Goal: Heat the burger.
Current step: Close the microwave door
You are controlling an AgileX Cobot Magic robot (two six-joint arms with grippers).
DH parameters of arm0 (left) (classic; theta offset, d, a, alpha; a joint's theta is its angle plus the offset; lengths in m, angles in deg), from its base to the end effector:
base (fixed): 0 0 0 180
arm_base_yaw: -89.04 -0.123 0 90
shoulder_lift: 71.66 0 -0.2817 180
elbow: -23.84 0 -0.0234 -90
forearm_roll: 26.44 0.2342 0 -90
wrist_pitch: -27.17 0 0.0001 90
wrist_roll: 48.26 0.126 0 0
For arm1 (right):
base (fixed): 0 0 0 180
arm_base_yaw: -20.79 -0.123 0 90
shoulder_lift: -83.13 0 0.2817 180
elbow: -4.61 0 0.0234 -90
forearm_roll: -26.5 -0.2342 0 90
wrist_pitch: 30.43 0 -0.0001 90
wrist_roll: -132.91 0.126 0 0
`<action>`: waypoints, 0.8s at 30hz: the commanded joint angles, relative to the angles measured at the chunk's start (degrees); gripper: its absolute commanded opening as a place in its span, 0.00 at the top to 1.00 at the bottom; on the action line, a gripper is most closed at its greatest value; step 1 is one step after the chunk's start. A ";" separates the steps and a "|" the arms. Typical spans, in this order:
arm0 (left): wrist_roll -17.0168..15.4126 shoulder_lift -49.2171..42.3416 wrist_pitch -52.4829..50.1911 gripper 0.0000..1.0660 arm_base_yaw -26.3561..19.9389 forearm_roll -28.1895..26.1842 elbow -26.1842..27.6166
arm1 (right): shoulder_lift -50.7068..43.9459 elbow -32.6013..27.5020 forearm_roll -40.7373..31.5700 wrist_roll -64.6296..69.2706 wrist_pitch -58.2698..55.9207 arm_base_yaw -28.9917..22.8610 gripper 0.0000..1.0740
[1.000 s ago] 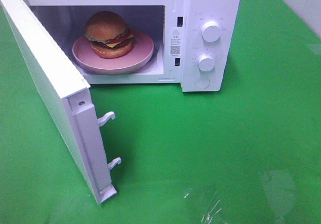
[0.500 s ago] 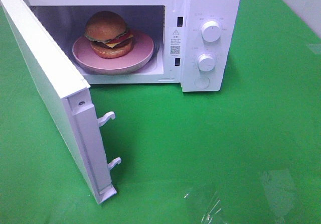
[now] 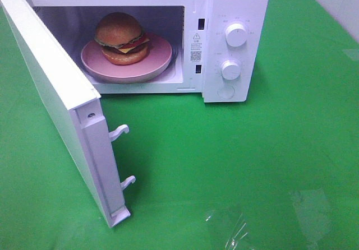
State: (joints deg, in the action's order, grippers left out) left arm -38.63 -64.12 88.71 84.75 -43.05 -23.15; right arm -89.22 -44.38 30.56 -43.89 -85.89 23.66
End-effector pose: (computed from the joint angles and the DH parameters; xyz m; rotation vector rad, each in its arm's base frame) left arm 0.0107 -0.0310 0.2632 0.1140 1.9945 -0.1895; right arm 0.0197 -0.0084 0.2616 0.1027 1.9528 -0.0798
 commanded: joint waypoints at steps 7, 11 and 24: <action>-2.75 0.06 -9.68 0.62 0.11 5.96 2.06 | -1.49 -0.11 -0.23 0.06 0.52 0.23 0.30; -2.75 2.64 -13.41 0.93 0.11 7.51 2.01 | -1.49 -0.11 -0.23 0.06 0.52 0.23 0.30; -2.64 21.49 -37.01 1.00 0.11 7.05 0.00 | -1.49 -0.11 -0.23 0.06 0.52 0.23 0.30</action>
State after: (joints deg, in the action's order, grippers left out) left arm -40.93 -44.64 59.49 84.75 -35.77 -21.89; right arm -89.22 -44.38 30.56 -43.89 -85.89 23.66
